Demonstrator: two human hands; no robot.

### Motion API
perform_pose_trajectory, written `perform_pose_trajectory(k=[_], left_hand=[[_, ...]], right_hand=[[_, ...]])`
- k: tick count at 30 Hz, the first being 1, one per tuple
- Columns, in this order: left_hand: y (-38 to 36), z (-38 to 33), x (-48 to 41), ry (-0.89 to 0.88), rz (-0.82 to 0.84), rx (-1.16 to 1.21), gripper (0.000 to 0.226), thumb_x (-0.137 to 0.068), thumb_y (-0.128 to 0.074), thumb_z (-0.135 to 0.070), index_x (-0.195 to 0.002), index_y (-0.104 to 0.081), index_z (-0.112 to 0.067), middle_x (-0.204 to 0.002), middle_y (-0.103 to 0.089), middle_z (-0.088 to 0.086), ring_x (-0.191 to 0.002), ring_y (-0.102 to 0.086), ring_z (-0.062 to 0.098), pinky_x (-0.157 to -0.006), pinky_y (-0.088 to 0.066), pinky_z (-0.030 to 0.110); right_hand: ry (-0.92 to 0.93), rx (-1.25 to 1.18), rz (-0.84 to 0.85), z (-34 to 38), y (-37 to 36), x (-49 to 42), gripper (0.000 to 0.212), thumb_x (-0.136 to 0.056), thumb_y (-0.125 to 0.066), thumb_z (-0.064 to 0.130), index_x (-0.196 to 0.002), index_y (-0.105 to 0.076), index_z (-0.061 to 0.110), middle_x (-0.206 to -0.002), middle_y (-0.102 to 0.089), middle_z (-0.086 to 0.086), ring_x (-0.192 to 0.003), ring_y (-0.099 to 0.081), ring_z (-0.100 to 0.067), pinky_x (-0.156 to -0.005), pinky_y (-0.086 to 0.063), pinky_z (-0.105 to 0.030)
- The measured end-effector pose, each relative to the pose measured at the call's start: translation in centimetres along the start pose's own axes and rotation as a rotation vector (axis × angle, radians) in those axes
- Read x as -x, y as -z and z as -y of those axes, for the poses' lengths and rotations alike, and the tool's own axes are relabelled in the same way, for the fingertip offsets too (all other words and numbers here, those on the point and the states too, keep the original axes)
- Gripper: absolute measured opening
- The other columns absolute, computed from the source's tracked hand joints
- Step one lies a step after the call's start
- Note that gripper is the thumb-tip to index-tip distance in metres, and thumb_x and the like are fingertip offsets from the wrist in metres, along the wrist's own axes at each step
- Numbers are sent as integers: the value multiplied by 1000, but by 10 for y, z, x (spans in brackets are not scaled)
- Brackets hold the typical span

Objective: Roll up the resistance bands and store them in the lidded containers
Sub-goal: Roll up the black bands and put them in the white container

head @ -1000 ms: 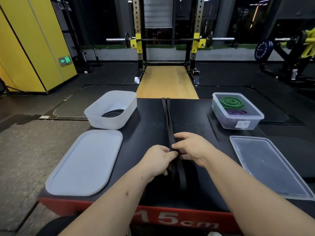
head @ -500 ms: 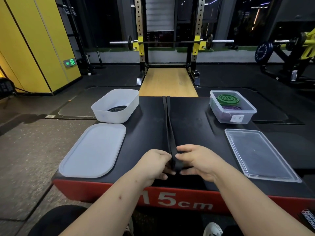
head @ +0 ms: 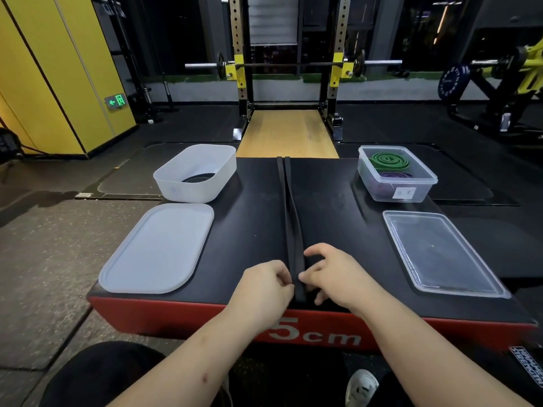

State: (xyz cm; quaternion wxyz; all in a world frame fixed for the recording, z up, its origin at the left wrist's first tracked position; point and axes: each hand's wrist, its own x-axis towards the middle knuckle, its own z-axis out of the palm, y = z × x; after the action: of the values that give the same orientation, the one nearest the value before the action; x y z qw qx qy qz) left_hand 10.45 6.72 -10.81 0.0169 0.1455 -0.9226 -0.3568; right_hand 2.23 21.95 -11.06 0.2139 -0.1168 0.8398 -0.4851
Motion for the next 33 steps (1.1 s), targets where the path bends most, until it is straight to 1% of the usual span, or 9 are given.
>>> perform_pose_trajectory(k=[2,6,12,16,20,23,26,29,33], left_hand=[[-2,3,7,-103,-47,-146,7,-92,-61,-29,-97,-64,-33,-90,-65,-12,-86,-61,7,-79,-56,30],[-1,10,13,-227,-86,-169,15,-93,-60,-32,-107,-62,-35,-103,-59,-19,-105,-47,4,-95,-40,27],[-5,22,19,-250,-88,-68,27,-96,-58,-31,-122,-59,-41,-110,-49,-23,-102,-28,-25,-102,-27,24],[-8,27,16,-327,-103,-120,23,-96,-59,-32,-117,-64,-41,-112,-55,-29,-115,-35,-12,-104,-22,23],[-11,33,17,-394,-115,-122,22,-96,-60,-32,-115,-67,-40,-118,-57,-29,-122,-35,-9,-101,-16,17],[-13,38,17,-438,-132,-89,18,-95,-64,-32,-110,-71,-38,-117,-54,-31,-125,-35,-7,-103,-13,11],[-15,42,17,-502,-148,-89,14,-96,-64,-30,-105,-74,-36,-116,-52,-30,-125,-35,-9,-104,-15,11],[-17,46,16,-571,-161,-90,14,-94,-65,-29,-103,-75,-32,-114,-59,-28,-124,-41,-10,-107,-23,18],[-16,49,15,-611,-144,-93,17,-92,-64,-27,-105,-73,-31,-114,-62,-25,-121,-45,-9,-106,-29,22]], right_hand=[[73,170,-51,2,-3,1,30,-92,-76,25,-115,-58,35,-82,-76,8,-61,-67,-6,-59,-50,-24],[183,397,-123,-2,-7,4,23,-92,-76,32,-109,-63,39,-99,-67,16,-91,-61,-2,-77,-46,-20],[280,351,-107,-14,-6,3,20,-92,-75,28,-99,-70,46,-102,-64,23,-101,-58,5,-85,-46,-17],[340,450,-93,-17,-7,-3,16,-94,-72,31,-99,-71,47,-111,-64,28,-111,-50,5,-103,-45,-29],[367,491,-72,-19,-6,-3,17,-98,-66,34,-108,-71,46,-137,-57,29,-133,-40,0,-117,-36,-36],[378,460,-35,-21,-5,-1,19,-97,-66,36,-104,-67,54,-143,-54,29,-141,-36,-1,-120,-33,-41],[406,536,-66,-24,-7,0,16,-98,-65,39,-112,-71,46,-150,-46,22,-144,-33,-8,-121,-32,-41],[478,568,-91,-28,-8,1,15,-98,-66,38,-111,-73,42,-146,-48,22,-141,-35,-5,-119,-34,-38],[486,536,-47,-27,-5,2,11,-97,-67,32,-104,-71,40,-124,-56,29,-131,-41,4,-115,-37,-31]])
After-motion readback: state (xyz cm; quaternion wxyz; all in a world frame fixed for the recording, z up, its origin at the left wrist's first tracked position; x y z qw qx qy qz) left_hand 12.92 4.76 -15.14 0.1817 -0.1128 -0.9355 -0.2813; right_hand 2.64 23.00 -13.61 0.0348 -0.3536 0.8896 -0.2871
